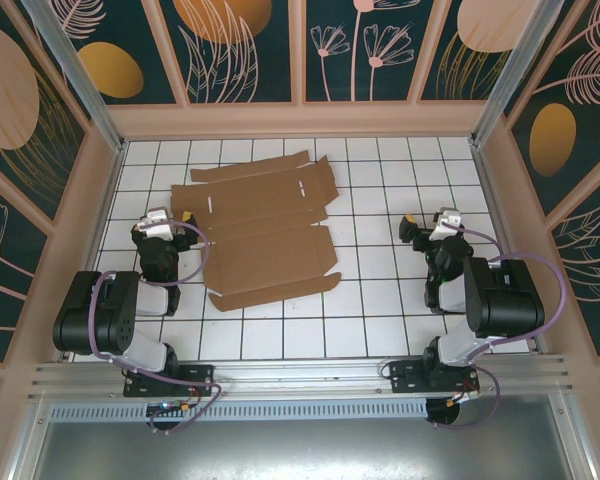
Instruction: Fold the paper box
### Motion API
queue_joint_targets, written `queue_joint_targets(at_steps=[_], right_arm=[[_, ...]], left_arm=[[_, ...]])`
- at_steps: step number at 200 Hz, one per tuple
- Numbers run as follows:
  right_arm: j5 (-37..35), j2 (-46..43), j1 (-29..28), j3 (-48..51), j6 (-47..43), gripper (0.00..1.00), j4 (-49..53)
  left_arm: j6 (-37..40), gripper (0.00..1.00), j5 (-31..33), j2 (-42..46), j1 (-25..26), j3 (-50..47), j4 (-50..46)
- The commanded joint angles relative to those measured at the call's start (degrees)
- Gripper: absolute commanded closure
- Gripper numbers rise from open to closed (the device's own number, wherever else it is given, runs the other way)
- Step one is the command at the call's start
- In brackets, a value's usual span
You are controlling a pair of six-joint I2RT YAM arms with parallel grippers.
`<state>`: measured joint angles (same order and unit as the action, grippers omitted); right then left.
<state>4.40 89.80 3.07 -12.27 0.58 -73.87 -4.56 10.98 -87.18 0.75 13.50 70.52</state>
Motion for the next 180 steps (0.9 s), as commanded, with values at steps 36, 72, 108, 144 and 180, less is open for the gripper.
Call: queue_joint_targets(at_steps=[36,72,108,144,180], right_arm=[[-0.5,-0.3,-0.3,-0.8,-0.1,0.01,-0.7],[-0.4,-0.3,-0.3,-0.8,0.1,0.01,-0.8],[0.8,-2.1,-0.5,-2.0,-0.4,0.01,2.0],[-5.0,-15.3,-9.3,-8.4,-4.7,0.01,19.2],[-8.1,-22.2,-24.0,-19.6,-2.7,0.01,33.7]], left_arm=[[-0.4,0.01,0.4,0.1,0.3,0.0,2.4],[-0.4,0.01,0.4,0.4,0.3,-0.4,2.8],[3.4,0.01,-4.0,7.1,1.7,3.3,-9.2],[7.7,0.01,1.9,17.2,10.9,9.8,-18.9],[-2.4,0.01,7.6,20.1,20.2,29.7,-43.9]])
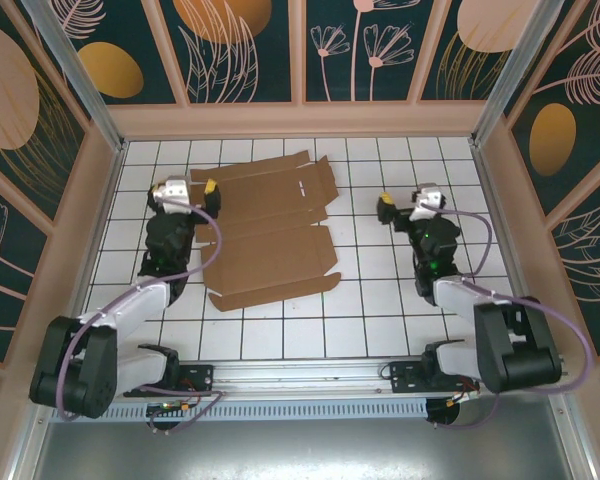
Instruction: Fold the paper box
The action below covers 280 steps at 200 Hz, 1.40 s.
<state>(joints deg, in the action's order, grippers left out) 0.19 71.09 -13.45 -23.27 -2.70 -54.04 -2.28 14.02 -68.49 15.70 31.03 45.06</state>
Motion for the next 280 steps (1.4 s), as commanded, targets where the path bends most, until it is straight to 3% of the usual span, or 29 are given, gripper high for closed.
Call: queue_joint_targets(at_steps=[1,25,44,61,81,106,120,139,159,176,192,208,232,259,280], right_arm=[[-4.1,-3.6,-8.0,-9.1,0.6,0.01,14.5],[-19.2,-5.1,-18.1,-21.1,6.1,0.01,29.8],[-5.4,-5.6,-18.6,-29.7,11.8,0.01,44.7],[1.6,-6.2,-16.4,-30.1,17.6,0.01,44.3],[6.7,-5.2,-12.1,-28.6,24.0,0.01,41.1],[8.3,5.8,-12.5,-39.2,20.5,0.01,57.4],[4.8,9.4,-15.5,-39.6,20.0,0.01,58.5],[5.5,11.9,-17.5,-36.6,19.1,0.01,54.1],[7.4,19.0,-17.5,-39.9,17.2,0.11,57.9],[11.8,26.2,-17.6,-44.5,16.1,0.23,61.6],[14.8,31.5,-17.6,-47.6,16.3,0.49,62.6],[15.6,35.1,-17.6,-49.2,16.8,0.68,61.5],[16.4,40.4,-17.6,-52.9,16.5,0.92,62.3],[15.3,45.5,-17.6,-56.7,15.5,0.98,64.0],[13.2,48.7,-17.5,-58.8,15.3,1.00,65.7]], left_arm=[[-4.7,0.01,4.7,1.4,5.6,12.9,-19.3],[-8.8,0.01,5.8,0.9,10.4,22.5,-33.0],[-22.3,0.01,12.7,-1.1,10.4,29.6,-47.5],[-27.9,0.01,18.2,-3.1,10.2,31.4,-53.8],[-29.8,0.01,12.9,-3.9,10.1,29.8,-52.5],[-31.7,0.01,8.3,-9.7,10.1,34.1,-60.9],[-30.4,0.01,3.1,-14.4,10.2,35.5,-63.2],[-31.7,0.01,-2.0,-15.6,10.2,29.4,-56.6],[-34.9,0.02,-6.9,-17.2,10.2,26.1,-51.9],[-36.8,0.25,-11.5,-20.4,10.2,25.4,-49.7],[-38.7,0.64,-12.9,-21.8,10.2,22.4,-46.5],[-39.2,1.00,-15.1,-23.5,10.1,20.8,-43.8],[-40.2,1.00,-16.1,-26.7,10.0,20.7,-43.0],[-41.7,1.00,-12.5,-29.3,9.8,22.5,-47.1],[-42.0,1.00,-16.8,-36.0,8.8,26.2,-50.2]])
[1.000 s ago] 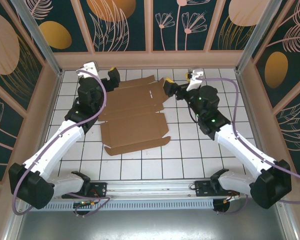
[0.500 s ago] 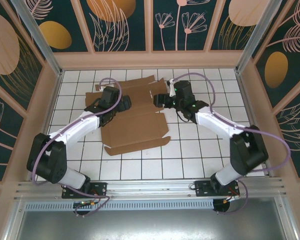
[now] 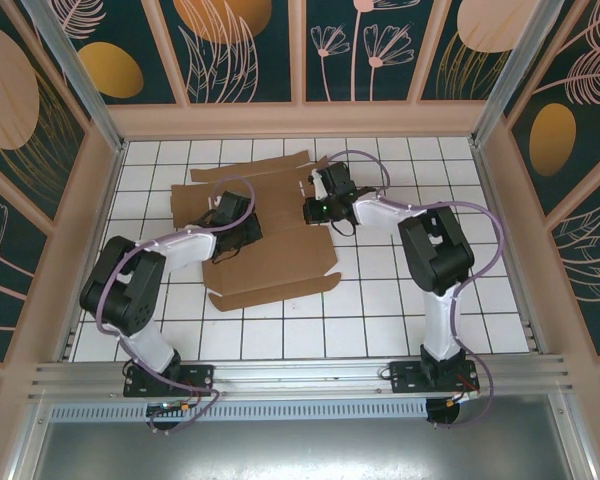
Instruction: Fold the paper box
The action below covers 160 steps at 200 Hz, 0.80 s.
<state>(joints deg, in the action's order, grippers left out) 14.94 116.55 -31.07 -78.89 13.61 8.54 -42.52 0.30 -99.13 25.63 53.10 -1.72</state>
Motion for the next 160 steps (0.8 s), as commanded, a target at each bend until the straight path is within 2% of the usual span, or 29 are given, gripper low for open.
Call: queue_joint_targets(at_steps=[1,18,35,64,104,160], right_arm=[[-1.5,3.3,0.1,-3.2,-1.0,1.00,2.9],[-0.1,3.4,0.0,-1.5,0.3,1.00,0.6],[-1.4,3.6,0.0,-0.9,-0.7,1.00,1.2],[-8.1,3.7,-1.2,0.7,-1.9,1.00,3.4],[-13.4,-0.3,-1.8,8.9,-3.3,1.00,1.2],[-12.8,-8.0,-3.9,21.8,-1.1,1.00,0.2]], left_arm=[[-1.8,1.00,-3.3,-5.6,-1.2,4.3,-3.5],[-2.0,1.00,-6.8,-7.9,-1.6,3.9,-1.2],[-1.9,1.00,-6.0,-7.5,-1.7,1.9,0.7],[-1.3,1.00,-3.1,-7.5,-2.2,0.5,0.4],[-1.5,1.00,-6.0,-12.0,-2.8,3.1,-0.1],[0.5,1.00,-7.7,-18.3,-2.8,10.7,-2.8]])
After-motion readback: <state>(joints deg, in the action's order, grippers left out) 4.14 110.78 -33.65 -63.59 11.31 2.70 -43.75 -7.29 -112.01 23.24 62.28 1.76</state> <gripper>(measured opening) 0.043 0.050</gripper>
